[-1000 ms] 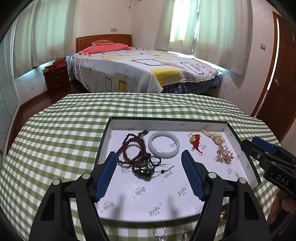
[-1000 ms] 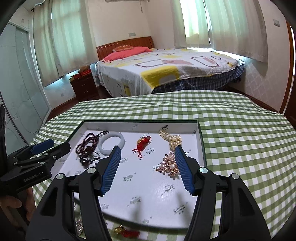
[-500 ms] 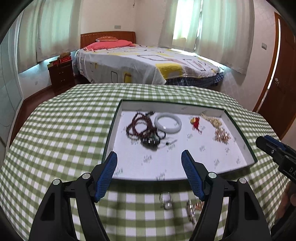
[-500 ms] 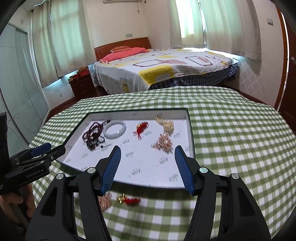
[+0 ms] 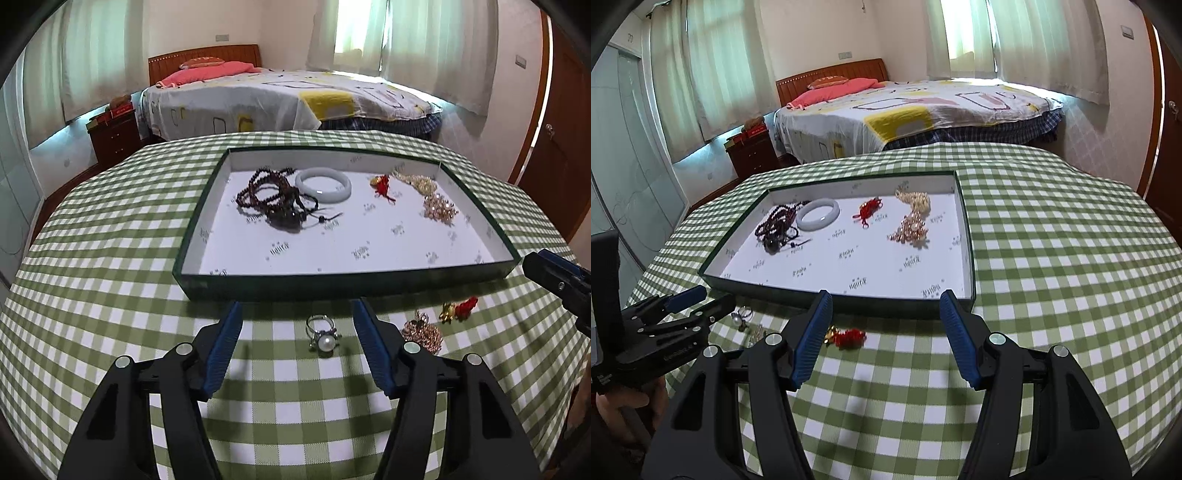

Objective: Organize jewelry
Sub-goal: 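Grasp the silver pearl ring with the left tool while the right tool grasps the red tassel charm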

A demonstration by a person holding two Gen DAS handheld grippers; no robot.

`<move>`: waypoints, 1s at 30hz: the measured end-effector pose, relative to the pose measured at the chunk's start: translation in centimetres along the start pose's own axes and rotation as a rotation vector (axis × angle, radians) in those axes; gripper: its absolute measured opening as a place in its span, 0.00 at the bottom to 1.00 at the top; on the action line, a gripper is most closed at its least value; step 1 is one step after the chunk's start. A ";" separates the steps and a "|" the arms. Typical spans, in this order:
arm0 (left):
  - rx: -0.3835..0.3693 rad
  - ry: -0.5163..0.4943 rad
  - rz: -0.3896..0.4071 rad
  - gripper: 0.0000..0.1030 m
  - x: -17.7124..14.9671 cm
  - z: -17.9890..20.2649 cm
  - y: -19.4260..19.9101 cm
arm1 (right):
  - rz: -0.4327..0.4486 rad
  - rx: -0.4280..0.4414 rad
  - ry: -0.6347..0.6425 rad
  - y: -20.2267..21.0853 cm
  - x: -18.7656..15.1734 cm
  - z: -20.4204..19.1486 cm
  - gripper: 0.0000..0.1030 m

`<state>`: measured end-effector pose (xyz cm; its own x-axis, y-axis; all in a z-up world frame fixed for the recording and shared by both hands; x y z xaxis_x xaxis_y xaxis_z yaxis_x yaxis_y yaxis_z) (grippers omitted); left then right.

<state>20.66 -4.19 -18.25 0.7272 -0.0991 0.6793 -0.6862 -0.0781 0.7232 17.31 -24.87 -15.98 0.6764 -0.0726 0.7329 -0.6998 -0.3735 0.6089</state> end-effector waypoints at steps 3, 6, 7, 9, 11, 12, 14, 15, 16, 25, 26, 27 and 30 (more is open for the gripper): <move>0.000 -0.006 -0.017 0.55 -0.5 0.1 -0.5 | -0.007 0.004 -0.006 -0.3 -0.3 0.2 0.57; -0.003 -0.008 -0.034 0.54 -1.0 0.1 -0.9 | -0.012 0.006 -0.010 -0.5 -0.6 0.3 0.57; -0.004 -0.010 -0.038 0.52 -1.1 0.2 -1.0 | -0.015 0.006 -0.012 -0.6 -0.7 0.3 0.57; -0.008 -0.015 -0.045 0.52 -1.3 0.4 -1.2 | -0.020 0.008 -0.016 -0.8 -0.9 0.4 0.57; -0.010 -0.020 -0.052 0.49 -1.4 0.5 -1.5 | -0.025 0.010 -0.023 -1.0 -1.1 0.5 0.57; -0.013 -0.020 -0.057 0.47 -1.5 0.6 -1.6 | -0.027 0.010 -0.025 -1.0 -1.2 0.6 0.57; -0.012 -0.025 -0.055 0.44 -1.7 0.7 -1.6 | -0.029 0.011 -0.027 -1.2 -1.3 0.6 0.57; -0.013 -0.027 -0.055 0.44 -1.7 0.8 -1.6 | -0.030 0.012 -0.028 -1.2 -1.3 0.6 0.57; -0.014 -0.030 -0.054 0.42 -1.7 0.8 -1.6 | -0.031 0.013 -0.029 -1.3 -1.3 0.6 0.57; -0.016 -0.050 -0.039 0.21 -1.9 1.0 -1.2 | -0.052 0.030 -0.025 -2.1 -1.9 -0.1 0.57; -0.015 -0.049 -0.039 0.21 -2.0 0.9 -1.1 | -0.057 0.034 -0.024 -2.4 -2.0 -0.2 0.57; -0.015 -0.047 -0.041 0.21 -2.0 0.8 -1.0 | -0.060 0.037 -0.022 -2.5 -2.0 -0.4 0.57; -0.009 -0.036 -0.043 0.21 -2.1 0.2 -0.9 | -0.073 0.050 -0.018 -3.1 -2.3 -0.9 0.57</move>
Point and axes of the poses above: each gripper's, at about its wrist camera, not at the fingertips, and y roughly against the way its jaws point, z to its right, x to its top, the point moved 4 cm from there along -y, roughly the way its jaws point, and after that the axes turned 13 degrees about x, right-handed, at the moved point
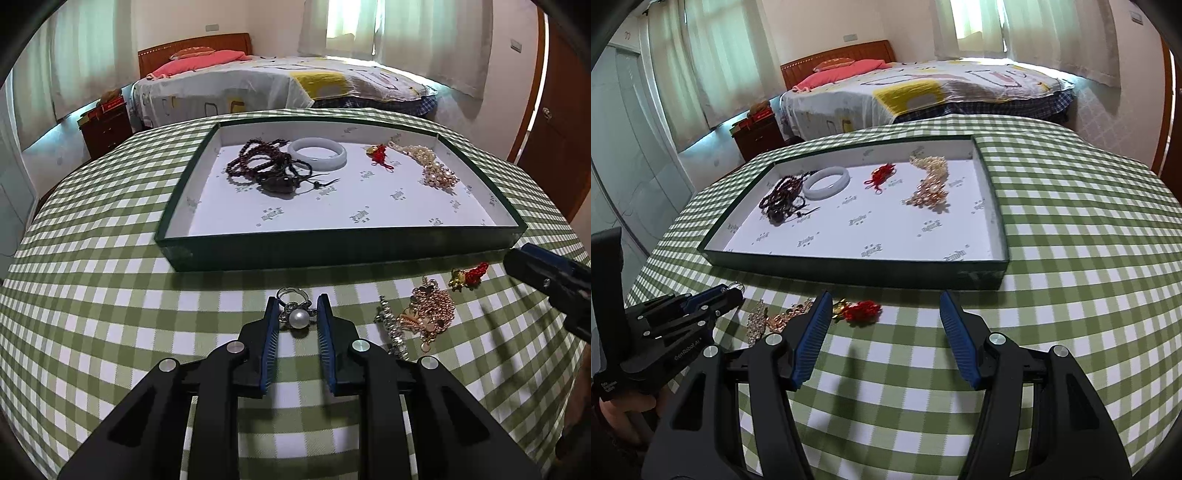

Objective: Organize jewelry
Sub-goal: 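Grasp the silver pearl ring with the left tool while the right tool grasps the red tassel charm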

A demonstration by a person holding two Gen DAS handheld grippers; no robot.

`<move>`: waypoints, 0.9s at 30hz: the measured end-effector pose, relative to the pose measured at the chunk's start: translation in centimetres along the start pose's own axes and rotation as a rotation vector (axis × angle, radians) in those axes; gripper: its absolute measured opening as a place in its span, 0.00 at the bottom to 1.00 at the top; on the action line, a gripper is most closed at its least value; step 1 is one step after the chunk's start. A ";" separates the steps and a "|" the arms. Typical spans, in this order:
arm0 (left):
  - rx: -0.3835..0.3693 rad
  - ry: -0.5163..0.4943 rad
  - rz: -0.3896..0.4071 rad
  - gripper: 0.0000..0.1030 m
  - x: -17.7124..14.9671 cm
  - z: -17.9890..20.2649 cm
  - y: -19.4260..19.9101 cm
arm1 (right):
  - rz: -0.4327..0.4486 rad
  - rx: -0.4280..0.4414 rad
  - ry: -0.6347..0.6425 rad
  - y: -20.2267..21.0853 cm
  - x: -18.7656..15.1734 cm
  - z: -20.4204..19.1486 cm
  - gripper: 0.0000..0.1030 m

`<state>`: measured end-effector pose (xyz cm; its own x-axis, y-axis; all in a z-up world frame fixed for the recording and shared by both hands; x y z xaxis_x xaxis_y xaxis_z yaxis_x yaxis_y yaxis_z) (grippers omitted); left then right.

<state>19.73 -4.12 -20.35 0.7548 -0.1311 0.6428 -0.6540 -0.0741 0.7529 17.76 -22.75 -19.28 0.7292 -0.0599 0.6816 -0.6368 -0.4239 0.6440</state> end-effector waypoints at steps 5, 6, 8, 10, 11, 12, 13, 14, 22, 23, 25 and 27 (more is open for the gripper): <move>0.017 0.021 -0.004 0.21 -0.2 -1.2 0.0 | -0.025 0.016 0.022 -1.2 -0.2 -0.9 0.48; 0.020 0.023 -0.005 0.21 -0.2 -1.3 0.0 | -0.032 0.020 0.022 -1.6 -0.2 -0.9 0.45; 0.025 0.030 -0.006 0.21 -0.2 -1.6 0.0 | -0.038 0.021 0.022 -1.9 -0.3 -1.0 0.42; 0.028 0.033 -0.007 0.21 -0.2 -1.7 0.0 | -0.041 0.022 0.022 -2.0 -0.3 -1.0 0.40; 0.029 0.034 -0.007 0.21 -0.2 -1.8 0.0 | -0.044 0.023 0.022 -2.1 -0.3 -1.0 0.38; 0.030 0.034 -0.006 0.21 -0.2 -1.9 0.0 | -0.049 0.025 0.022 -2.2 -0.4 -1.0 0.33; 0.031 0.033 -0.007 0.21 -0.2 -1.9 0.0 | -0.053 0.026 0.022 -2.3 -0.4 -1.0 0.31; 0.031 0.033 -0.007 0.21 -0.3 -1.9 -0.1 | -0.056 0.027 0.021 -2.4 -0.5 -0.9 0.30; 0.033 0.030 -0.002 0.21 -0.2 -1.9 -0.1 | -0.063 0.035 0.027 -2.7 -0.6 -0.9 0.16; 0.034 0.030 -0.001 0.21 -0.2 -1.9 -0.1 | -0.061 0.034 0.030 -2.7 -0.6 -0.9 0.15; 0.035 0.029 0.000 0.21 -0.3 -1.9 -0.1 | -0.060 0.039 0.030 -2.7 -0.6 -1.0 0.14; 0.035 0.029 0.000 0.21 -0.3 -1.9 -0.1 | -0.058 0.043 0.030 -2.6 -0.7 -1.0 0.13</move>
Point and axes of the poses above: each gripper's, at about its wrist camera, not at the fingertips, and y roughly against the way its jaws point, z to its right, x to its top, the point moved 4 cm from there along -y, roughly the way its jaws point, and after that the axes turned 13 degrees about x, right-handed, at the moved point
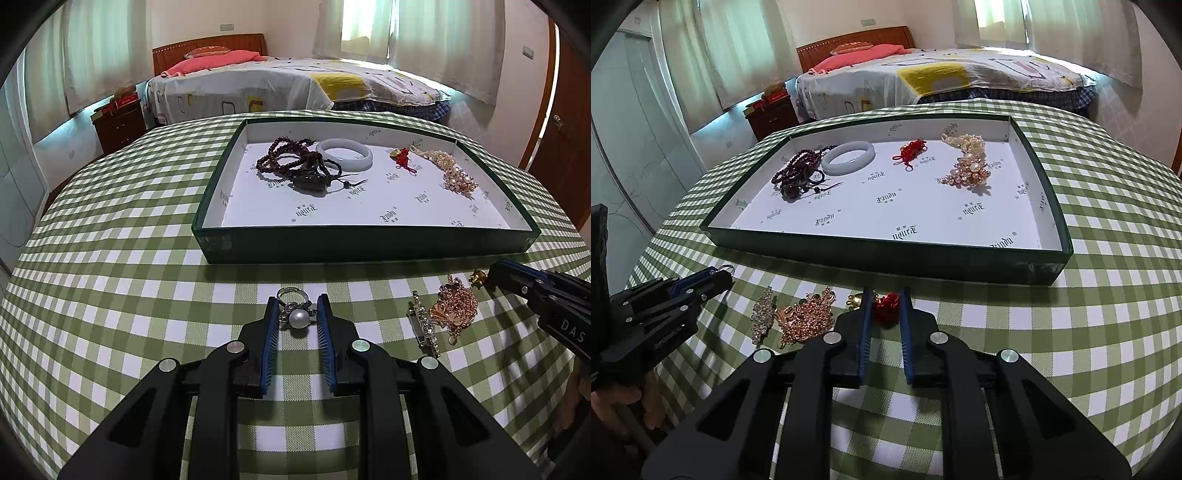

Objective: Organize jewelry
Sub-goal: 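Grasp the silver pearl ring with the left tool while the right tool grasps the red tassel charm, then lower the pearl ring into the tray with the left tool while the right tool sets the red tassel inside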

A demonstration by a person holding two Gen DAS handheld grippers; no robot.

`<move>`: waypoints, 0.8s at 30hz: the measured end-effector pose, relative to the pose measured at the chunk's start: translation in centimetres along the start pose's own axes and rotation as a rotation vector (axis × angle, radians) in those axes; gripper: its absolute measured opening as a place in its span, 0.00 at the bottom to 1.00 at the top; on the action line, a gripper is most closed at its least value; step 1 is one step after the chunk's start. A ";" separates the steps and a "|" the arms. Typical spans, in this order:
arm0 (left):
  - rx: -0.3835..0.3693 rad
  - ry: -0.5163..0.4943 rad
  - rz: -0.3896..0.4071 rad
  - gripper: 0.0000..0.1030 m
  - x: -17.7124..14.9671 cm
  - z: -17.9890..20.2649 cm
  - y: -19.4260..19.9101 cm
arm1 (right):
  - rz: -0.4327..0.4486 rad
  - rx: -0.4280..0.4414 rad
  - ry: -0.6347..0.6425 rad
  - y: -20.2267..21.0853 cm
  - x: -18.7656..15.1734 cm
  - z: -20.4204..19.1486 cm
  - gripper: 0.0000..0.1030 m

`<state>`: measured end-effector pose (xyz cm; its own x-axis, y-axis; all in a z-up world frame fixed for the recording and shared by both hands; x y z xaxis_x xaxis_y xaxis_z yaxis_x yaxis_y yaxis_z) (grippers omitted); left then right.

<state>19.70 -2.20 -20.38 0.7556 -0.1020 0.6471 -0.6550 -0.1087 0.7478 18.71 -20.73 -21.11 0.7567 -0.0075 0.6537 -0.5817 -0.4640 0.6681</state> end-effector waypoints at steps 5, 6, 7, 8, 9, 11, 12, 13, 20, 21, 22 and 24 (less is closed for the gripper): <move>0.001 0.003 0.004 0.21 0.0 0.0 0.1 | 0.013 0.003 0.001 0.8 -0.1 -0.2 0.12; 0.001 0.003 0.006 0.21 0.1 0.0 0.2 | 0.014 0.004 0.001 0.9 -0.1 -0.3 0.12; 0.000 0.003 0.009 0.21 0.1 0.0 0.3 | 0.017 0.004 0.002 1.1 -0.1 -0.3 0.12; 0.000 0.003 0.011 0.21 0.1 0.0 0.4 | 0.020 0.004 0.003 1.3 0.0 -0.3 0.12; -0.001 0.003 0.015 0.21 0.2 0.0 0.5 | 0.023 0.003 0.004 1.5 0.0 -0.4 0.12; -0.004 0.003 0.020 0.21 0.3 0.1 0.8 | 0.030 0.003 0.006 2.1 0.0 -0.4 0.11; -0.006 0.004 0.024 0.21 0.4 0.1 1.0 | 0.033 0.003 0.007 2.3 -0.1 -0.5 0.11; -0.009 0.005 0.029 0.21 0.5 0.1 1.2 | 0.039 0.002 0.008 2.7 0.0 -0.6 0.11; -0.020 0.017 0.064 0.21 1.4 0.0 2.8 | 0.076 -0.003 0.032 4.9 0.7 -1.2 0.11; -0.023 0.020 0.072 0.21 1.6 0.0 3.1 | 0.083 -0.004 0.038 5.2 0.8 -1.4 0.11; -0.025 0.023 0.079 0.21 1.7 0.0 3.4 | 0.090 -0.005 0.043 5.6 1.0 -1.6 0.11; -0.035 0.030 0.093 0.21 2.2 0.0 4.0 | 0.103 -0.007 0.052 6.3 1.3 -1.8 0.11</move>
Point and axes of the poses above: each gripper's, at about its wrist camera, not at the fingertips, and y roughly against the way its jaws point, z to its right, x to its top, the point moved 4 cm from there along -y, roughly the way its jaws point, and after that the axes turned 13 degrees about x, right-handed, at the moved point
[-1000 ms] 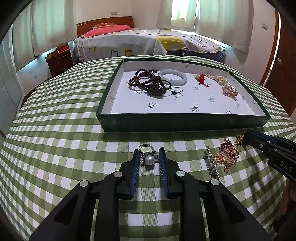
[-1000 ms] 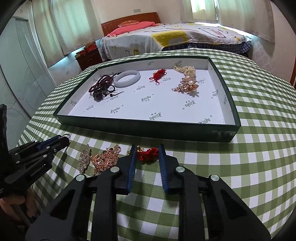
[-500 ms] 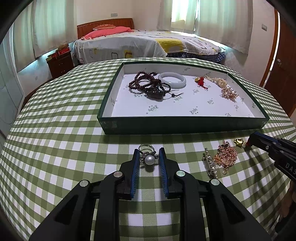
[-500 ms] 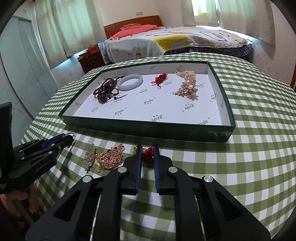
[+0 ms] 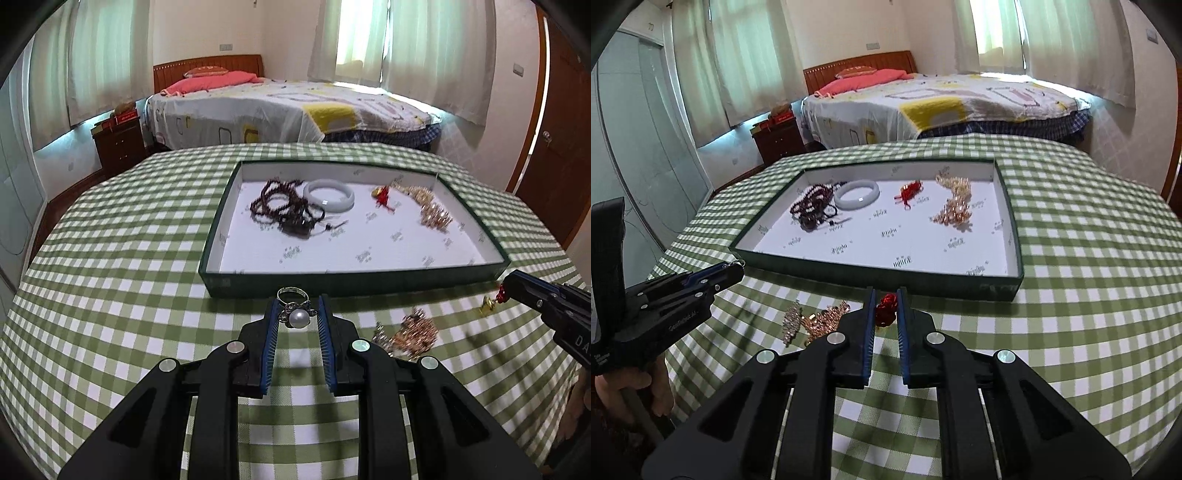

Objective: Organize jewelry
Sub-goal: 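Lower the pearl ring into the tray with the left tool while the right tool sets the red tassel inside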

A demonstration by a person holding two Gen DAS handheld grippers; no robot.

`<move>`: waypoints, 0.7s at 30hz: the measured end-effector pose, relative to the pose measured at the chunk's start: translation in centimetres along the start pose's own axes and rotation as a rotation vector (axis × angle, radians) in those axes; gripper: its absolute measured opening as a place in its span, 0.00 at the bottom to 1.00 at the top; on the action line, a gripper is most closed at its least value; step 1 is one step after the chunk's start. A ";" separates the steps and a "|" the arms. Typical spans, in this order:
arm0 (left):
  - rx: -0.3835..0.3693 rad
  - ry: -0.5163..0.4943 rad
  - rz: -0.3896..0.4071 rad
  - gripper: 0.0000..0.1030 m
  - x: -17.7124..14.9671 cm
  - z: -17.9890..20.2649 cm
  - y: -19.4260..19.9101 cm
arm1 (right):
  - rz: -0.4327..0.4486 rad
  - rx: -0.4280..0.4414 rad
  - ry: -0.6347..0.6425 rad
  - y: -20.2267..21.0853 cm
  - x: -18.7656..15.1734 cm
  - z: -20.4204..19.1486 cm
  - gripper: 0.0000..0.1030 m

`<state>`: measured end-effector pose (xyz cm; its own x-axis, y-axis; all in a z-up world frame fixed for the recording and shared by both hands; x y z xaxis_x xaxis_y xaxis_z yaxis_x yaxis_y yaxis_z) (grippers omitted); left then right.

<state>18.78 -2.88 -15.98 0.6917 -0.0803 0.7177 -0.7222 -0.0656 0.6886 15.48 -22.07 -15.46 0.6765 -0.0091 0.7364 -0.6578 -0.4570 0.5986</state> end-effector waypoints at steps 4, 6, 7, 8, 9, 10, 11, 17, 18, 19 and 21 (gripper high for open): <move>-0.019 0.010 0.037 0.21 1.3 0.2 1.2 | 0.037 -0.001 0.015 1.2 1.2 -0.4 0.11; -0.029 0.015 0.062 0.21 2.2 0.2 2.0 | 0.058 -0.002 0.024 1.9 2.0 -0.5 0.11; -0.035 0.019 0.073 0.21 2.7 0.3 2.2 | 0.070 -0.003 0.028 2.2 2.5 -0.6 0.11; -0.039 0.022 0.082 0.21 3.0 0.3 2.5 | 0.078 -0.004 0.031 2.4 2.8 -0.7 0.11; -0.044 0.027 0.097 0.21 3.7 0.3 2.8 | 0.092 -0.006 0.038 2.7 3.4 -0.7 0.11; -0.048 0.030 0.113 0.21 4.2 0.4 3.1 | 0.104 -0.009 0.044 2.9 3.9 -0.8 0.11; -0.049 0.031 0.126 0.21 4.6 0.4 3.4 | 0.114 -0.010 0.048 3.1 4.3 -0.8 0.11; -0.062 0.032 0.202 0.21 7.7 1.0 4.1 | 0.166 -0.022 0.075 3.6 6.8 -0.8 0.11; -0.065 0.033 0.212 0.21 8.3 1.2 4.1 | 0.171 -0.024 0.080 3.4 7.2 -0.7 0.11; -0.068 0.034 0.218 0.21 8.7 1.4 3.9 | 0.174 -0.026 0.082 3.3 7.5 -0.7 0.11; -0.076 0.032 0.229 0.21 9.5 2.0 3.5 | 0.174 -0.029 0.080 2.7 8.0 -0.4 0.11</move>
<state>22.75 -5.82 -6.95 0.5104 -0.0524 0.8584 -0.8586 0.0259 0.5121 18.98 -23.06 -7.86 0.5238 -0.0141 0.8517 -0.7727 -0.4289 0.4681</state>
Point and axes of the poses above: each gripper's, at about its wrist camera, not at the fingertips, and y roughly against the way its jaws point, z to its right, x to its top, the point moved 4 cm from there along -y, roughly the way its jaws point, and after that the axes turned 13 degrees about x, right-handed, at the moved point
